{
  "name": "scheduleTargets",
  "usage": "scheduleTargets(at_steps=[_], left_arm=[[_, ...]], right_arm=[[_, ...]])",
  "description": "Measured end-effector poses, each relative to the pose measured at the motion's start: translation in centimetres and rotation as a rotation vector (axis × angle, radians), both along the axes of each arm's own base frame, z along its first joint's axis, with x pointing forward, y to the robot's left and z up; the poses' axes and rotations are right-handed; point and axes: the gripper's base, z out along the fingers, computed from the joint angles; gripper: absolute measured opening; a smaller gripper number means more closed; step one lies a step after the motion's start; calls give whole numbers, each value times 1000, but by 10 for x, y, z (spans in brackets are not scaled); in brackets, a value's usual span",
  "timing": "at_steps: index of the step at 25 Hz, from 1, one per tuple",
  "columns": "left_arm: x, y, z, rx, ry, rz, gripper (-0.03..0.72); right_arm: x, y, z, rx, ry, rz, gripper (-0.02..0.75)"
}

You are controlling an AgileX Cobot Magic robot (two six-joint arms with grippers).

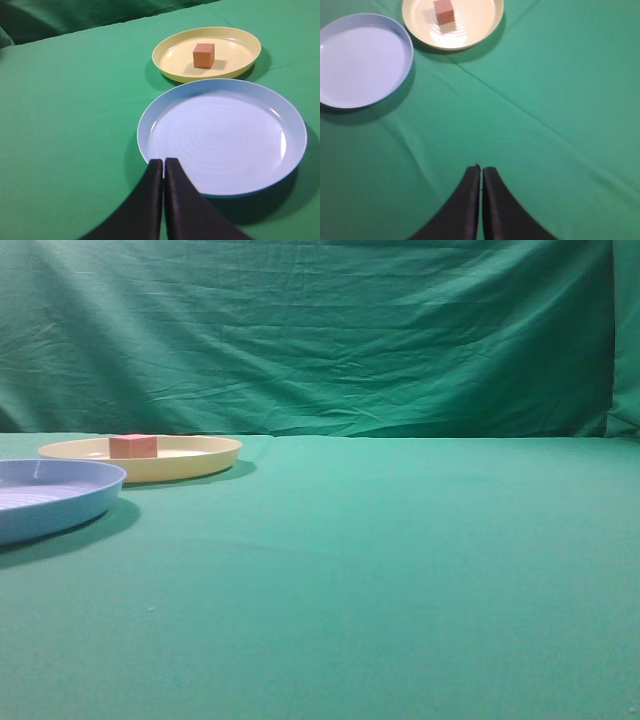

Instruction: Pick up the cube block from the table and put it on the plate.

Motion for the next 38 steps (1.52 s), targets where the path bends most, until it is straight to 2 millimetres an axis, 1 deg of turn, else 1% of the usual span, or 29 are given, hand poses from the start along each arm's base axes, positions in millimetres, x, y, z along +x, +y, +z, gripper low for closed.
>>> scheduleTargets(at_steps=[3,6,9,13,16,19,22,25,26,27,28,29,31,32,38], left_arm=[[0,0,0,0,0,0,0],[0,0,0,0,0,0,0],[0,0,0,0,0,0,0],[0,0,0,0,0,0,0],[0,0,0,0,0,0,0],[0,0,0,0,0,0,0],[0,0,0,0,0,0,0],[0,0,0,0,0,0,0],[0,0,0,0,0,0,0],[0,0,0,0,0,0,0],[0,0,0,0,0,0,0],[0,0,0,0,0,0,0],[0,0,0,0,0,0,0],[0,0,0,0,0,0,0],[0,0,0,0,0,0,0]], right_arm=[[-7,-24,1,22,-36,-86,0],[-20,-50,-2,61,-108,-182,0],[-44,-72,-11,109,-213,-260,0],[-74,-95,-43,151,-344,-370,0],[-96,-107,-76,166,-419,-438,0],[-112,-112,-113,175,-468,-477,0],[-124,-115,-142,192,-525,-489,0],[-132,-116,-166,204,-560,-489,0],[-132,-116,-166,204,-560,-489,0],[-134,-116,-173,206,-565,-489,0],[-136,-116,-186,209,-573,-489,0],[-136,-116,-192,206,-566,-490,0],[-136,-116,-202,198,-542,-492,0],[-136,-116,-204,196,-537,-492,0],[-136,-116,-206,184,-520,-497,0]])
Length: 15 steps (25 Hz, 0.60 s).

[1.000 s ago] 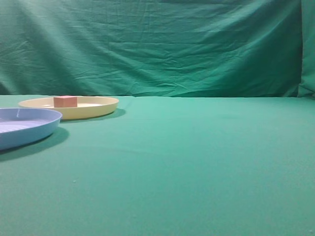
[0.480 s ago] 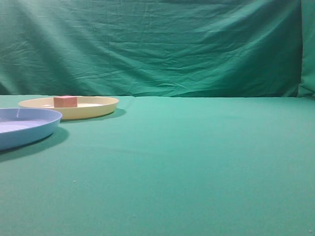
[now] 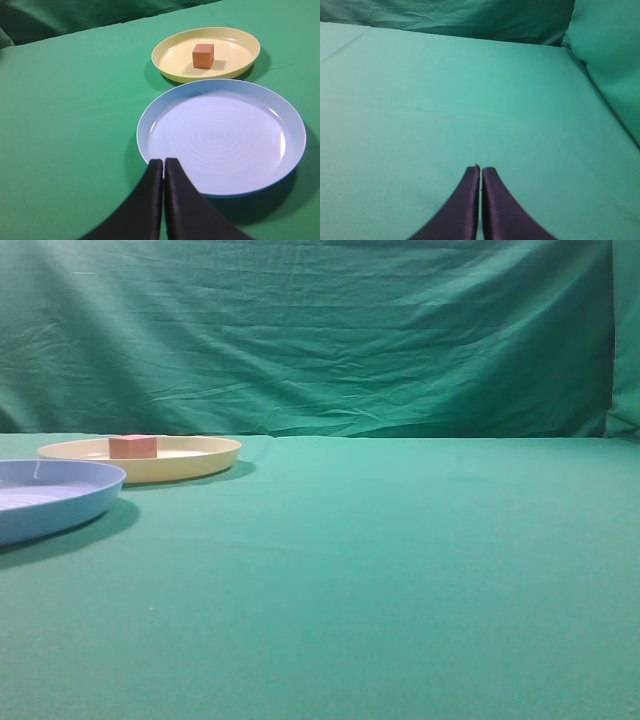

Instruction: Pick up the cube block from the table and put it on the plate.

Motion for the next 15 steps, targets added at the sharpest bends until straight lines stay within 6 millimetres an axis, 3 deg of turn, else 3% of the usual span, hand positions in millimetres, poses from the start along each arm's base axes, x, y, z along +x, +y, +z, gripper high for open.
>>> scheduleTargets(at_steps=[15], left_arm=[[0,0,0,0,0,0,0]], right_arm=[[0,0,-1,-5,15,0,0]])
